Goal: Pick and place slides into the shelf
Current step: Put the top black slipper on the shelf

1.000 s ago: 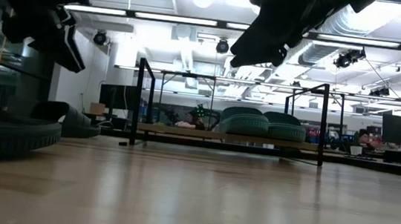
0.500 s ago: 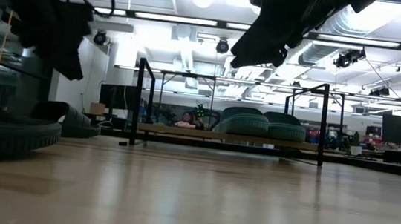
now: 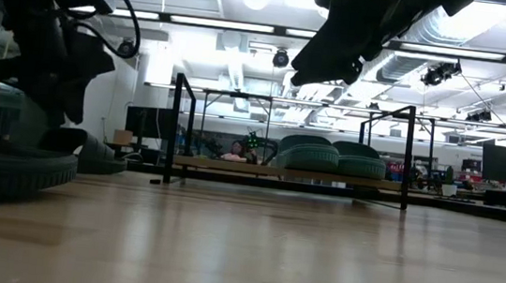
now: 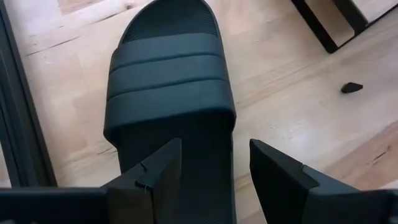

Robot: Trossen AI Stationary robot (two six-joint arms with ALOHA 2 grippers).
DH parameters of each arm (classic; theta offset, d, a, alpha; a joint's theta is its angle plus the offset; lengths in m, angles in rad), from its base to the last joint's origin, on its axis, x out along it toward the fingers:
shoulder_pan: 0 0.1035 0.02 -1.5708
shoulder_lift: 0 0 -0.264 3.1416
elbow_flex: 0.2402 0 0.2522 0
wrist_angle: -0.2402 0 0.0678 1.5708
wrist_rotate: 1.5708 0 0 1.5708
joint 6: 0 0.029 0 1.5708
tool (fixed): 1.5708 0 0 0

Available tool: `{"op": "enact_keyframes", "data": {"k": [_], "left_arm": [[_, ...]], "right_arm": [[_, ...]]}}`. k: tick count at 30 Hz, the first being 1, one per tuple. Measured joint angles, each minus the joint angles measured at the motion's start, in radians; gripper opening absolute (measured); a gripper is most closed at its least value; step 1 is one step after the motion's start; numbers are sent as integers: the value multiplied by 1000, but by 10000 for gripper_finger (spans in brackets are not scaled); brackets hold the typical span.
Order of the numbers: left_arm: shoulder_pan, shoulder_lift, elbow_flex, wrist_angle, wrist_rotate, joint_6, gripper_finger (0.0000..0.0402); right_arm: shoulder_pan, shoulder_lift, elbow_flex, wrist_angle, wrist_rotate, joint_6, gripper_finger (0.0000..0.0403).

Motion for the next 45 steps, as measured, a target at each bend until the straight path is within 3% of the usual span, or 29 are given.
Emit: {"op": "enact_keyframes", "data": {"k": [10, 20, 32, 45], "left_arm": [[0, 4, 0, 104, 42, 12, 175], [0, 93, 0, 140, 60, 30, 175], [0, 137, 0, 189, -16, 29, 175], [0, 151, 0, 188, -9, 26, 175]], "right_arm": [[-2, 0, 0, 0, 0, -10, 193], [-2, 0, 0, 1, -1, -18, 193], [-2, 0, 0, 1, -1, -24, 193], [-2, 0, 0, 2, -1, -24, 193]]}}
